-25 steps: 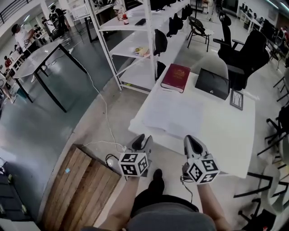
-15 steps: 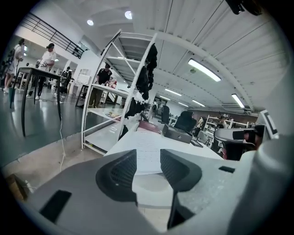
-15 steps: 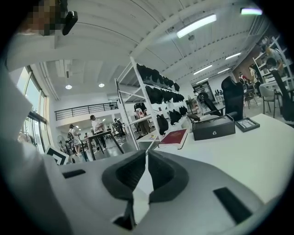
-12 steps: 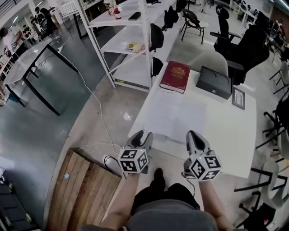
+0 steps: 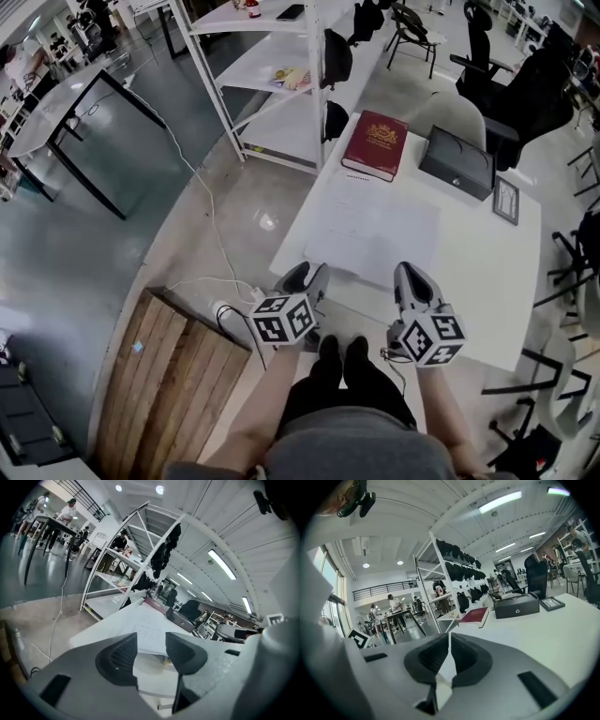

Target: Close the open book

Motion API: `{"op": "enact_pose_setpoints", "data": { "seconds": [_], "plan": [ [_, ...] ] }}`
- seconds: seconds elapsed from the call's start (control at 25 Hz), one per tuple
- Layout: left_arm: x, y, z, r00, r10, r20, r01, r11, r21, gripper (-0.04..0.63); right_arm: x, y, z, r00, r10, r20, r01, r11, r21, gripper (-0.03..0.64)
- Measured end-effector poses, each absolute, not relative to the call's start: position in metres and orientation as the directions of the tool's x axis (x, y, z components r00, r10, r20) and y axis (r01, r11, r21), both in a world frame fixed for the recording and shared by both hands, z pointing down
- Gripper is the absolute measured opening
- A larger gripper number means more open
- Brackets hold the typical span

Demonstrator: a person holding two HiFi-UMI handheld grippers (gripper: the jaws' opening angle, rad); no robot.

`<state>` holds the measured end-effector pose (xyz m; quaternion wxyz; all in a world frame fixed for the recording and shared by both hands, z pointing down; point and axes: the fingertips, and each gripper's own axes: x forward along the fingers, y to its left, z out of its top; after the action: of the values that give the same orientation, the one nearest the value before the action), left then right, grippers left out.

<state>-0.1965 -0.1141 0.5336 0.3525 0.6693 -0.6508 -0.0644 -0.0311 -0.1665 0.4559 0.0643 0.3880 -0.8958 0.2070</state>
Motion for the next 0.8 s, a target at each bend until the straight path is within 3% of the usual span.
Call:
{"op": "enact_pose_setpoints", "data": {
  "seconds": [0.48, 0.8],
  "plan": [
    [-0.171, -0.111, 0.552, 0.145, -0.902, 0.406, -0.744, 0.171, 0.646, 0.179, -0.037, -0.179, 0.463, -0.75, -0.584, 0.309, -0.66, 0.681, -0.315, 0.018],
    [-0.162, -0.117, 0.56, 0.137, -0.918, 0.372, -0.569, 0.235, 0.788, 0.179, -0.032, -0.189, 0.464, -0.775, -0.548, 0.315, -0.63, 0.709, -0.316, 0.017]
  ]
}}
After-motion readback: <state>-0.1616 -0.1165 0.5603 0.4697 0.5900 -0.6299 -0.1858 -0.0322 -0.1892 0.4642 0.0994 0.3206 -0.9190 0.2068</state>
